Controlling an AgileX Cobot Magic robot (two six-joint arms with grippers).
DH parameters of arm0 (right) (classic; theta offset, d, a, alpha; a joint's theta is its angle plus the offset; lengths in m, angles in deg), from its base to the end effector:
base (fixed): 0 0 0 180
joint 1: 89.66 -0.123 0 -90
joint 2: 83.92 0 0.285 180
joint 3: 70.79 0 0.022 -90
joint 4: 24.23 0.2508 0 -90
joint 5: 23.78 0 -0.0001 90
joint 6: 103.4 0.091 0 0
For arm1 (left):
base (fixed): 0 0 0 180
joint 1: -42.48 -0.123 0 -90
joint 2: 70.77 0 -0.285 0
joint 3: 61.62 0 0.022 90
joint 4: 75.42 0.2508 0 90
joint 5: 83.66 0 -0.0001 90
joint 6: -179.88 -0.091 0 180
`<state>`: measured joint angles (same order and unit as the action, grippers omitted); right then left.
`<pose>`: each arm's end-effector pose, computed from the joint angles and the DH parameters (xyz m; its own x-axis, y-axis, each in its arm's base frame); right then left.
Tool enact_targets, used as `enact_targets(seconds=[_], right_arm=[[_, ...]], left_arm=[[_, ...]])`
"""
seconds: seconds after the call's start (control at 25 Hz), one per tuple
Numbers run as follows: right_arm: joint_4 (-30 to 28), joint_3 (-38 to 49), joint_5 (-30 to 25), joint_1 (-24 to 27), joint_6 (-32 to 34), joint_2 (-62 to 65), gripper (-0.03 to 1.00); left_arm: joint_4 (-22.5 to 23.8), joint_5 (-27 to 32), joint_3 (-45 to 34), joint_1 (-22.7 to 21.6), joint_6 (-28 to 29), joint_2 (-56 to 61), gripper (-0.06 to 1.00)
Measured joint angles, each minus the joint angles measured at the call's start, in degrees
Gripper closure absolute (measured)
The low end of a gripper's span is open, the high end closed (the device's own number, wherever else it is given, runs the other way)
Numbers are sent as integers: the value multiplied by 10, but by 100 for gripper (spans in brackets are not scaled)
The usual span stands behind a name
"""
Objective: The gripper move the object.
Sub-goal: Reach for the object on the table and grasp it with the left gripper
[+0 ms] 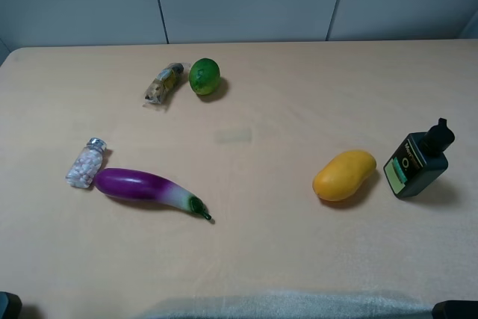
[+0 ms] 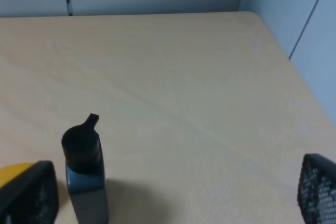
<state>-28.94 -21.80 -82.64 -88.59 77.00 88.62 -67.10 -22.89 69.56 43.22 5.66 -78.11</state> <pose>-0.0038 -0.0063 0.2782 -0.4287 -0.0275 -0.9030 0.0670 0.9958 -0.0621 -0.0058 0.0116 0.2767 -0.4457 -0.0236 -0.8949 -0.1133 0.9931 0.0302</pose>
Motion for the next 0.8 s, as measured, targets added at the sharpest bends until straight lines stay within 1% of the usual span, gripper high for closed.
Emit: enact_targets(seconds=[0.8], right_arm=[[0,0,0,0,0,0,27]], left_arm=[[0,0,0,0,0,0,7]])
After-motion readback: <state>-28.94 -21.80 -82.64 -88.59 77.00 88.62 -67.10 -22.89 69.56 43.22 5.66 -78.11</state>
